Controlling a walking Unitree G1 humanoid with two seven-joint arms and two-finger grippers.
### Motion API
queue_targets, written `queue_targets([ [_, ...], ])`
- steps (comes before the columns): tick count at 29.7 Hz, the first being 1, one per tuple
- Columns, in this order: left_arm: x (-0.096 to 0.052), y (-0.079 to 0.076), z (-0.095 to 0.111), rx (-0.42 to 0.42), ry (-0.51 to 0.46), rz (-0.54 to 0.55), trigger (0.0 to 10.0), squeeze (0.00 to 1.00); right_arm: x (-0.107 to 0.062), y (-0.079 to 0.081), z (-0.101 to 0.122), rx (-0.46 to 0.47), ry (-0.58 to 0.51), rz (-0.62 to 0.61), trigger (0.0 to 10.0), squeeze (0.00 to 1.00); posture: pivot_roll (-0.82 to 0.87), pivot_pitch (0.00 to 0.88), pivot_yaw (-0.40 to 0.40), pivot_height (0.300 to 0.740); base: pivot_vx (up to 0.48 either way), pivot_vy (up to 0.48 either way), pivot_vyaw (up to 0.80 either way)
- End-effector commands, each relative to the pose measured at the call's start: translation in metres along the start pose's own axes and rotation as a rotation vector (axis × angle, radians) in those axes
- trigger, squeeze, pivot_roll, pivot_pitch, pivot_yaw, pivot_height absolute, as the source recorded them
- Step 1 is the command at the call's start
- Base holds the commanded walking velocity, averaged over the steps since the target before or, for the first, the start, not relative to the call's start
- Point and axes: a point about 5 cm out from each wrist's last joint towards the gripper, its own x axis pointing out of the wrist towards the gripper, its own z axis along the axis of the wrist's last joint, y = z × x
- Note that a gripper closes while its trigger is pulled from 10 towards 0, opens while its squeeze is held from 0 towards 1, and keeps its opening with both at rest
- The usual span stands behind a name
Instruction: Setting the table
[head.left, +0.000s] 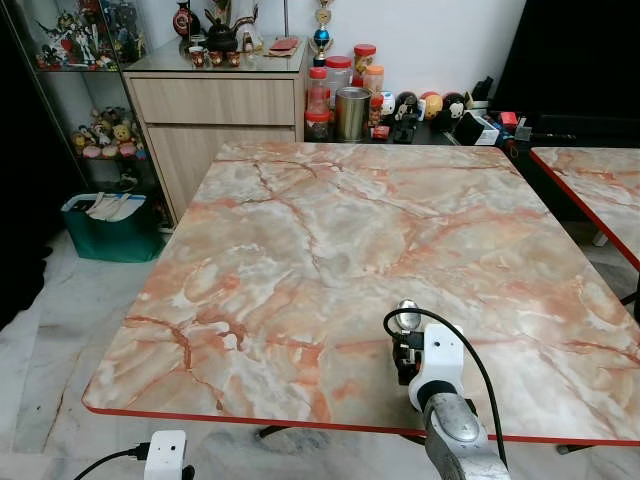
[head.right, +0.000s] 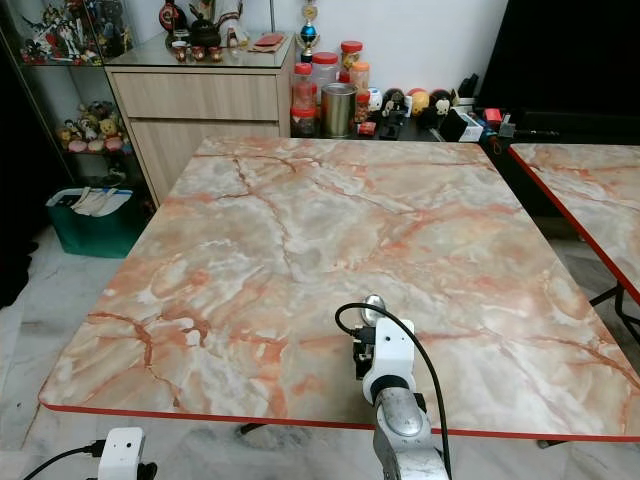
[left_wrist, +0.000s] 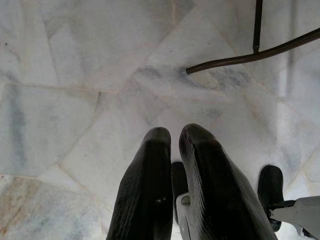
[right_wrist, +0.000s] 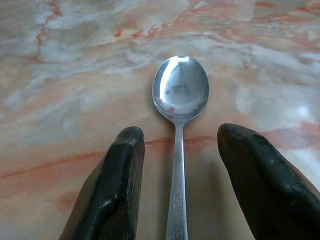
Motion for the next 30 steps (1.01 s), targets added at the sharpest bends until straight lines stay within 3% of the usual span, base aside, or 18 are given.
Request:
queue_targets([
  [1, 0.000, 0.000, -0.002, -0.008, 0.017, 0.004, 10.0, 0.00, 0.002, 0.000, 0.001, -0.001, 0.011, -0.006, 10.0, 0.00, -0.02, 0.006, -0.028, 0.740, 0.000, 0.000, 0.00],
  [25, 0.000, -0.003, -0.004, -0.016, 0.034, -0.014, 10.0, 0.00, 0.008, -0.002, -0.010, 0.017, 0.098, -0.060, 10.0, 0.00, -0.01, 0.000, -0.031, 0.740, 0.000, 0.000, 0.00],
  [26, 0.000, -0.003, -0.005, -0.015, 0.035, -0.016, 10.0, 0.00, 0.009, -0.002, -0.011, 0.025, 0.104, -0.061, 0.7, 0.00, -0.01, 0.000, -0.031, 0.740, 0.000, 0.000, 0.00],
  [27, 0.000, -0.003, -0.005, -0.016, 0.036, -0.018, 10.0, 0.00, 0.009, -0.003, -0.012, 0.024, 0.113, -0.071, 0.7, 0.00, -0.01, 0.000, -0.031, 0.740, 0.000, 0.000, 0.00],
  [28, 0.000, -0.003, -0.005, -0.016, 0.037, -0.019, 10.0, 0.00, 0.009, -0.005, -0.013, 0.023, 0.124, -0.089, 0.0, 0.00, -0.01, 0.000, -0.032, 0.740, 0.000, 0.000, 0.00],
  [30, 0.000, -0.003, -0.005, -0.016, 0.036, -0.019, 10.0, 0.00, 0.009, -0.007, -0.016, 0.011, 0.145, -0.107, 0.0, 0.00, -0.01, 0.000, -0.032, 0.740, 0.000, 0.000, 0.00],
])
